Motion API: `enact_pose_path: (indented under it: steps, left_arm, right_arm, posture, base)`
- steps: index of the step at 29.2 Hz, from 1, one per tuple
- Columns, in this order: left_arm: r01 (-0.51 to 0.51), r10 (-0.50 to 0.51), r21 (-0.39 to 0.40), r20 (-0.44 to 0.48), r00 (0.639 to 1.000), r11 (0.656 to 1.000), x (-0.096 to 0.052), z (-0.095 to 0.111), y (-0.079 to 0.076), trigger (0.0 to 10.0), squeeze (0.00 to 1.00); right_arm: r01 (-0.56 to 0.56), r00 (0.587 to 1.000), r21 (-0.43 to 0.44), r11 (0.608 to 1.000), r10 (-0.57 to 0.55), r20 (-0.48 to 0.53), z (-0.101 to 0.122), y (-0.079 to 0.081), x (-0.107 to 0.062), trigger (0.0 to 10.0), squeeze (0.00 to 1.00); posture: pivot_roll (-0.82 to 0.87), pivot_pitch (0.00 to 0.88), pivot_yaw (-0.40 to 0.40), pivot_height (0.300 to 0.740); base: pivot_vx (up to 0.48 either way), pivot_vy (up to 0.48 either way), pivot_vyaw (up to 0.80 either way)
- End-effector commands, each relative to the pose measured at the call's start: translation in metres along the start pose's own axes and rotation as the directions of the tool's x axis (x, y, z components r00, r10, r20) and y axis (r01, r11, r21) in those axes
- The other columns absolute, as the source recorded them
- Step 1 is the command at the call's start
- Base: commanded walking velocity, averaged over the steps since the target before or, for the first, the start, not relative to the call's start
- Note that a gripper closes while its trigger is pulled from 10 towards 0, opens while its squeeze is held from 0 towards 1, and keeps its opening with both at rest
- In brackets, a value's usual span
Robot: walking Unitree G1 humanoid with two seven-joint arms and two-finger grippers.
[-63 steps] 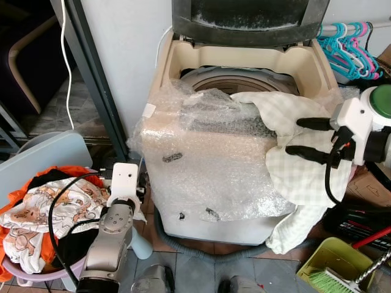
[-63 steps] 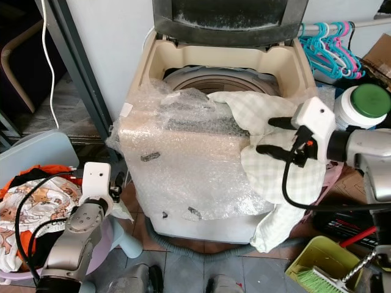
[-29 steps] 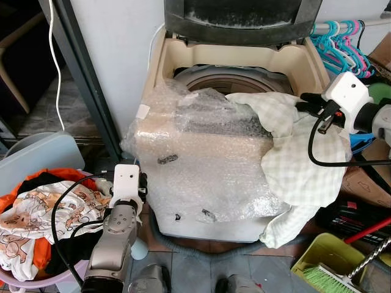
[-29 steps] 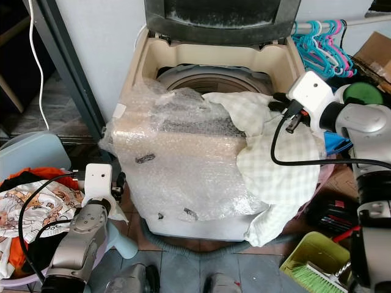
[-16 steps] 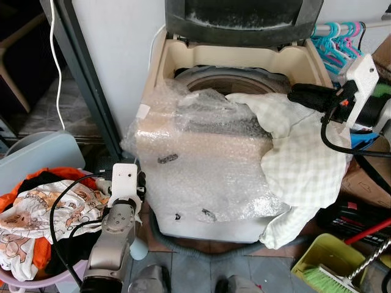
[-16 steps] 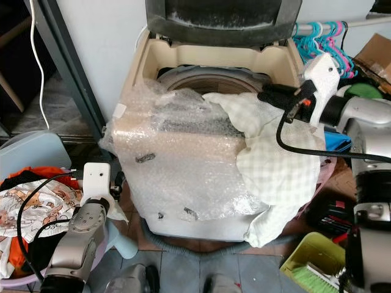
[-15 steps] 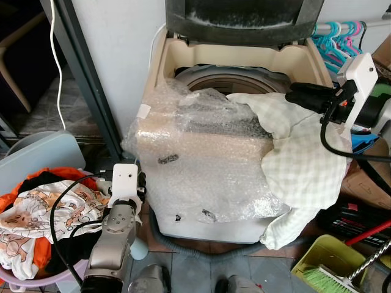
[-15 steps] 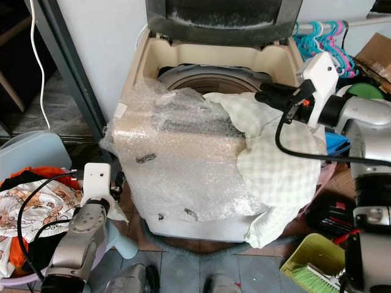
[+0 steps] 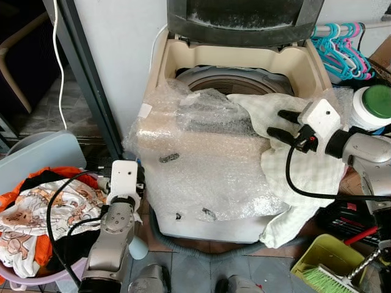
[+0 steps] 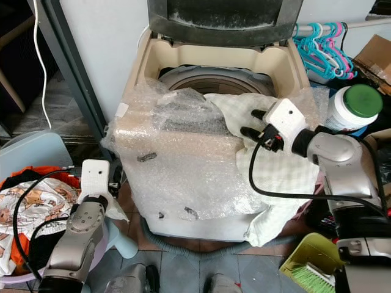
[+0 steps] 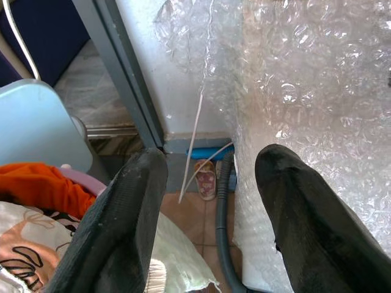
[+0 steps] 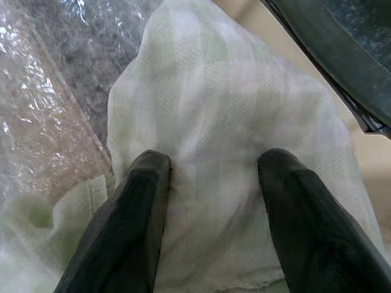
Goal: Clothes washing
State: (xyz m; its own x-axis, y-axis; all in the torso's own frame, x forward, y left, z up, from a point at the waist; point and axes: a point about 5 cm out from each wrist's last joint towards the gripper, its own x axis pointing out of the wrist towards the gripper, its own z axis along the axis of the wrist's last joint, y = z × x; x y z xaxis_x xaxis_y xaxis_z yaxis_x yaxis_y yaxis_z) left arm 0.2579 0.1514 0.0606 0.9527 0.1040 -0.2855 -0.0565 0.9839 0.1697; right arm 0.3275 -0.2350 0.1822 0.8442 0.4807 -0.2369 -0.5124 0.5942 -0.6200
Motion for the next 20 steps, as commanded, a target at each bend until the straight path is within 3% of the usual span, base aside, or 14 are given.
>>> enact_pose_path:
  steps: [1,2,3,4,5,7,20]
  left_arm:
    - [-0.016,0.016,0.006,0.020,1.000,1.000,-0.002,0.005,0.002,10.0,0.00]
    - [-0.017,0.017,0.006,0.020,1.000,1.000,-0.002,0.005,0.003,10.0,0.00]
    - [-0.017,0.017,0.007,0.020,1.000,1.000,-0.002,0.005,0.003,10.0,0.00]
    - [-0.017,0.017,0.008,0.020,1.000,1.000,-0.002,0.005,0.003,10.0,0.00]
    - [-0.017,0.017,0.008,0.020,1.000,1.000,-0.002,0.005,0.003,10.0,0.00]
    - [-0.016,0.016,0.010,0.021,1.000,1.000,-0.001,0.006,0.003,10.0,0.00]
    - [-0.005,0.004,0.016,0.017,1.000,1.000,-0.001,0.007,0.000,10.0,0.00]
  right_arm:
    - [0.010,0.999,-0.032,0.999,-0.011,-0.048,-0.008,0.005,0.001,7.8,1.00]
    - [0.006,0.998,-0.026,1.000,-0.008,-0.061,-0.012,0.009,0.001,0.0,1.00]
    - [0.005,0.998,-0.022,1.000,-0.006,-0.070,-0.015,0.012,0.001,0.0,1.00]
    - [0.005,0.996,-0.009,1.000,-0.006,-0.089,-0.020,0.016,0.001,0.0,0.47]
    - [0.005,0.996,-0.009,1.000,-0.006,-0.089,-0.020,0.016,0.001,0.0,0.47]
    - [0.011,0.993,0.015,1.000,-0.009,-0.117,-0.026,0.017,0.001,0.0,0.00]
    - [0.185,0.966,0.102,0.977,-0.162,-0.199,-0.040,0.000,0.006,0.0,0.00]
  posture:
    - [-0.04,0.032,-0.012,0.740]
    - [-0.04,0.032,-0.012,0.740]
    - [-0.04,0.032,-0.011,0.740]
    - [-0.04,0.032,-0.010,0.740]
    - [-0.04,0.032,-0.010,0.740]
    - [-0.04,0.032,-0.010,0.740]
    - [-0.04,0.033,-0.012,0.740]
  base:
    - [0.000,0.000,0.00]
    - [0.000,0.000,0.00]
    - [0.000,0.000,0.00]
    - [0.000,0.000,0.00]
    - [0.000,0.000,0.00]
    - [0.000,0.000,0.00]
    - [0.000,0.000,0.00]
